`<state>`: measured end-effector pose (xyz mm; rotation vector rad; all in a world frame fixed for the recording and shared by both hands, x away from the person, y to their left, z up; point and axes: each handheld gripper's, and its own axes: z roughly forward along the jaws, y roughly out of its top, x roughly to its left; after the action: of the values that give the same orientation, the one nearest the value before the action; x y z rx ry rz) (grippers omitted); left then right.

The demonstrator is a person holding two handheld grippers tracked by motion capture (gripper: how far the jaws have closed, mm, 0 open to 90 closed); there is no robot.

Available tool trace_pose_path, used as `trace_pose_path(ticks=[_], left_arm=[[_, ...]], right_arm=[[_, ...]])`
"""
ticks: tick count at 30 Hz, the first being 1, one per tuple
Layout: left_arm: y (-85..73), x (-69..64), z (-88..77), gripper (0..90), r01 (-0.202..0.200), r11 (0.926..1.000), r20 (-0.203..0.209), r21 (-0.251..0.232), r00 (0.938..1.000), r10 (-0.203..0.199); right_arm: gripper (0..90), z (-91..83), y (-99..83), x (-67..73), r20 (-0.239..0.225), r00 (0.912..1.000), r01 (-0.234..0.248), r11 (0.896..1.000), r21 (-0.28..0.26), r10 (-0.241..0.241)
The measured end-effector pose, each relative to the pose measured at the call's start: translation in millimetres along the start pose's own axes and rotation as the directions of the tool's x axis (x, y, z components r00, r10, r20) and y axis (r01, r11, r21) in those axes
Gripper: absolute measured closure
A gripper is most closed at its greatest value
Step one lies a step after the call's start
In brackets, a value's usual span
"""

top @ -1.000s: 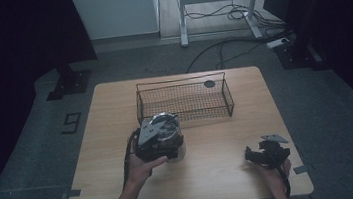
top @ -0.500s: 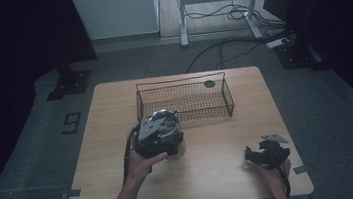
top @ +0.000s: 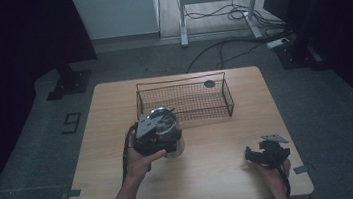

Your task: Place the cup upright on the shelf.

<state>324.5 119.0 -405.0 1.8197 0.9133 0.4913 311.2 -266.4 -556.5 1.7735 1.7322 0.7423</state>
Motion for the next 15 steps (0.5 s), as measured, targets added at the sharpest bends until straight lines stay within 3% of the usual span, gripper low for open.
trace_pose_path(ticks=[15], left_arm=[[8.9,12.7,4.3,4.0,0.004,1.0,-0.043,0.002,0.9991,-0.004]], right_arm=[[0.0,0.0,0.0,0.0,0.0,1.0,0.0,1.0,0.0,0.0]])
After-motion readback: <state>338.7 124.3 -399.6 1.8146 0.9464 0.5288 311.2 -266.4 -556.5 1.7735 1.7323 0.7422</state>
